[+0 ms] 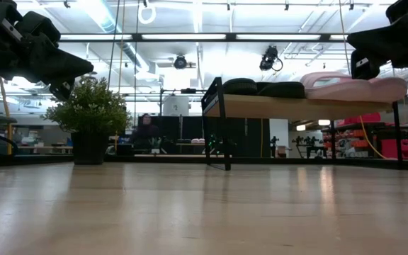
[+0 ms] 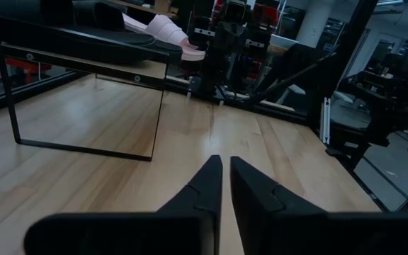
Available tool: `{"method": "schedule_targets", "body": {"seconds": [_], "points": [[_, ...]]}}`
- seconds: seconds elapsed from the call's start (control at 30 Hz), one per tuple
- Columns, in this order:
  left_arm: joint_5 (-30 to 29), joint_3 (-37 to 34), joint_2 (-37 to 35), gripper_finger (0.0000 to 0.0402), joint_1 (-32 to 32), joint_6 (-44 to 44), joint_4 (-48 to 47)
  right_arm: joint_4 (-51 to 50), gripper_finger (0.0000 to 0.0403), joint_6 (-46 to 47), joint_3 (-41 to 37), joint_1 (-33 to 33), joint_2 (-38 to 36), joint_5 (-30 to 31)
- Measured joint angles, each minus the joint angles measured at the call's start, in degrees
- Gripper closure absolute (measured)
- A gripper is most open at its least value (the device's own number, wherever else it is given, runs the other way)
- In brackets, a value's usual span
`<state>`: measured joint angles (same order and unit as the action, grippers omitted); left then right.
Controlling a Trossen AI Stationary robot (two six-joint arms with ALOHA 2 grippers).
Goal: Pick and place slides into the shelf
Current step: Return to Home Position
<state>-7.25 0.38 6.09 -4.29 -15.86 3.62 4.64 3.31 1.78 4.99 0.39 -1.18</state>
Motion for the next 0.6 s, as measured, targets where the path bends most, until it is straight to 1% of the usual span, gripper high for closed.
{"method": "schedule_targets", "body": {"seconds": [0.2,0.6], "points": [[0.00,0.02,0.02,0.0361,-0.02,0.00,0.00,0.00,0.0386,-0.02,0.02,0.00,0.01,0.01],[-0.02,0.00,0.00,0.0376,0.00,-0.02,0.00,0.00,0.0386,-0.04,0.02,0.00,-0.01,-0.01]]}}
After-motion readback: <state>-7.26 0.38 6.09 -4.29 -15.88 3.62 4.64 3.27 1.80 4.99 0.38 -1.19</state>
